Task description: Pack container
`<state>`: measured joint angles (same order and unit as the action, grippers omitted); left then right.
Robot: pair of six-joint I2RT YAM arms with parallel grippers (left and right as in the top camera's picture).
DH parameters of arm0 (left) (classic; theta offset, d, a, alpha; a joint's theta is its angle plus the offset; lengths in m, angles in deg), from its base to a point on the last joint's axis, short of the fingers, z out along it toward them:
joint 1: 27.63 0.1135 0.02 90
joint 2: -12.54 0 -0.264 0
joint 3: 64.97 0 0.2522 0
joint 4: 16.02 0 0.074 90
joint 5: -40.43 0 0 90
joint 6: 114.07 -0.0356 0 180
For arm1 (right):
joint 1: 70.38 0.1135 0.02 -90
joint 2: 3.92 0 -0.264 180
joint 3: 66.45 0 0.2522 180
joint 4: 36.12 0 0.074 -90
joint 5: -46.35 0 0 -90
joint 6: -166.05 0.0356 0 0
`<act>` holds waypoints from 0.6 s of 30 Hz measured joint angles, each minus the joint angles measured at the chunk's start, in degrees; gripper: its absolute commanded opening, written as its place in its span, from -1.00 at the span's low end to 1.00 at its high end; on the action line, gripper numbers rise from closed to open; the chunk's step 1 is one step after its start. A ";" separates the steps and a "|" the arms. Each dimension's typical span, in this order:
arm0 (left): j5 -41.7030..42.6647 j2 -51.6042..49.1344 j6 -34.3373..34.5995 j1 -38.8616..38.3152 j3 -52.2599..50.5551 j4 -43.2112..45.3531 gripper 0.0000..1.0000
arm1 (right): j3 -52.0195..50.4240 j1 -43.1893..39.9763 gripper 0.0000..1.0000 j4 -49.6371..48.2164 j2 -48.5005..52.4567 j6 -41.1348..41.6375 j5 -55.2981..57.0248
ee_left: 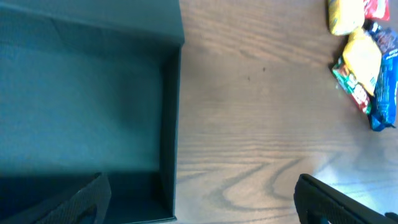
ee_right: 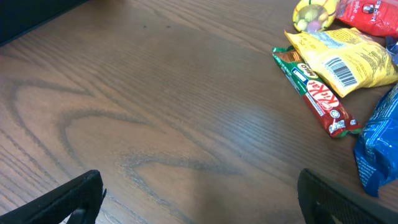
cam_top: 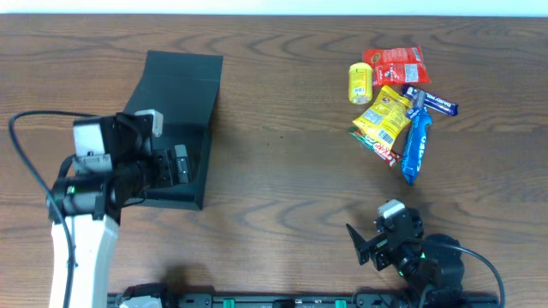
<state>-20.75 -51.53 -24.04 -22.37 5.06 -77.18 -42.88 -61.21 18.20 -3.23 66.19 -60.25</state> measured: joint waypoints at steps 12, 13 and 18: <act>-17.66 -12.11 2.99 -15.52 0.00 0.50 0.87 | 0.00 0.00 0.98 0.00 0.00 0.00 0.00; -21.14 -13.03 3.98 -18.73 0.00 0.83 0.87 | 0.00 0.00 0.99 0.00 0.00 0.00 0.02; -33.44 -17.33 8.85 -28.17 0.00 1.86 0.79 | 0.00 0.00 0.98 0.00 0.00 0.00 0.02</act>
<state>-54.19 -68.87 -15.19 -50.54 5.06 -75.32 -42.88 -61.21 18.20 -3.23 66.19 -60.23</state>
